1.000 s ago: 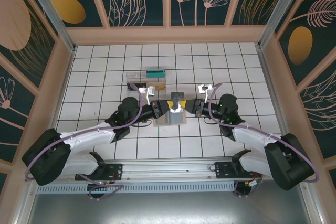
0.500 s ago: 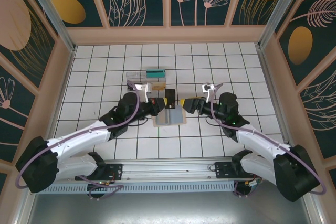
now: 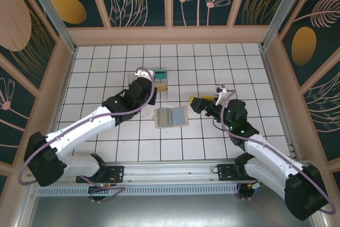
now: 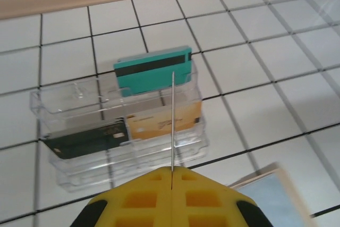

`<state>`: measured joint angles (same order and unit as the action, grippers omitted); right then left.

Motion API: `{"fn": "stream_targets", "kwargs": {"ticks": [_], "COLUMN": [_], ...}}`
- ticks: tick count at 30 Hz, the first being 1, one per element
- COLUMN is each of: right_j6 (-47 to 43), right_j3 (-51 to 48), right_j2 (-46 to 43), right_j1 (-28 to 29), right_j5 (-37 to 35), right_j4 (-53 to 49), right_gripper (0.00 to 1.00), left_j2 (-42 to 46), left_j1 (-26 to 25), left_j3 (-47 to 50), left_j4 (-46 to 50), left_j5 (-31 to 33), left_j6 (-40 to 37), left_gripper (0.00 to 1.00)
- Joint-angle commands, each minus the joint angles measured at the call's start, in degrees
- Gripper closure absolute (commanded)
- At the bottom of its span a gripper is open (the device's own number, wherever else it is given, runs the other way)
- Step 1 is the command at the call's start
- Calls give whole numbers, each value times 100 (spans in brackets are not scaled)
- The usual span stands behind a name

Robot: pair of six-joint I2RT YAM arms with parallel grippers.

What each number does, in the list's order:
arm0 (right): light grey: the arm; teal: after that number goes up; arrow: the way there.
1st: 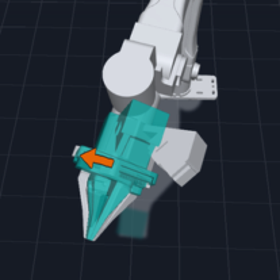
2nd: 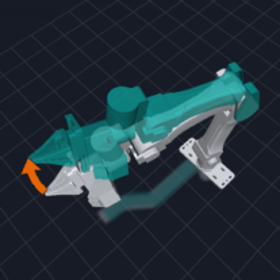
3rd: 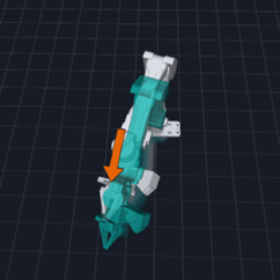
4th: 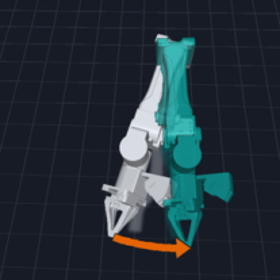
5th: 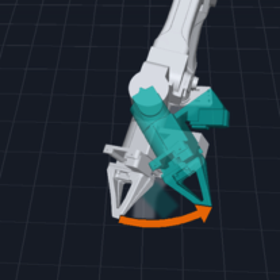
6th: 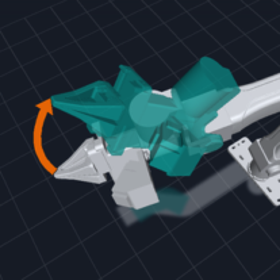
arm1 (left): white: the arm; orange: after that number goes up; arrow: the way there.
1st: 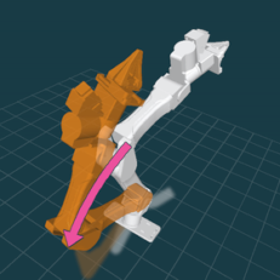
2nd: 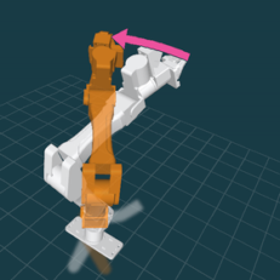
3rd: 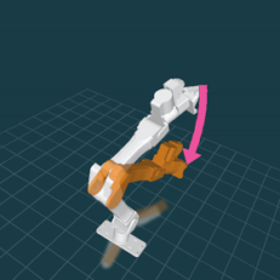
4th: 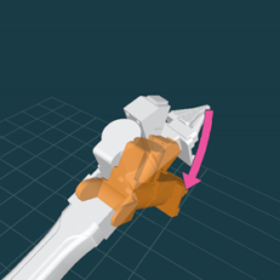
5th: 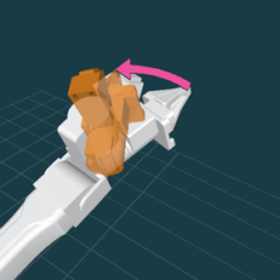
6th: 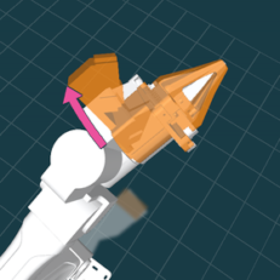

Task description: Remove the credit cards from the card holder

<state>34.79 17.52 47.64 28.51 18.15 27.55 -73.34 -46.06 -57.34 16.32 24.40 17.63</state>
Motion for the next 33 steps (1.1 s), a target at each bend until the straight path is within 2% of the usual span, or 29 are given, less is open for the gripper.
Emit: {"fn": "stream_targets", "kwargs": {"ticks": [1, 4, 7, 11, 15, 18, 22, 25, 29, 33], "right_j6": [-19, 27, 45, 82, 125, 125, 129, 134, 116, 116], "right_j3": [-366, -527, -488, -420, -430, -449, -466, -481, -496, -515], "right_j2": [-390, -639, -802, -874, -872, -870, -861, -837, -835, -809], "right_j1": [66, 93, 93, 93, 93, 93, 93, 93, 93, 93], "right_j5": [-328, -499, -532, -594, -594, -627, -707, -758, -828, -875], "right_j4": [566, 624, 444, 236, 213, 225, 224, 216, 198, 215], "right_gripper": [1, 1, 1, 1, 1, 1, 1, 1, 1, 1], "left_j2": [-79, -189, -310, -389, -17, 237, 356, 219, 124, 75], "left_j1": [-8, -3, 1, 1, 129, 448, 736, 1030, 1100, 1129], "left_j3": [7, 18, -41, 118, 811, 913, 1212, 1097, 1161, 1474], "left_j4": [127, 156, 141, 272, -352, -526, -967, -814, -1102, -1628], "left_j5": [201, 697, 1178, 1188, 854, 83, -275, -726, -1208, -1298], "left_j6": [-1838, -2813, -3402, -4862, -6446, -6809, -7491, -7554, -7588, -7510], "left_gripper": [100, 100, 100, 100, 100, 100, 100, 100, 100, 100]}}
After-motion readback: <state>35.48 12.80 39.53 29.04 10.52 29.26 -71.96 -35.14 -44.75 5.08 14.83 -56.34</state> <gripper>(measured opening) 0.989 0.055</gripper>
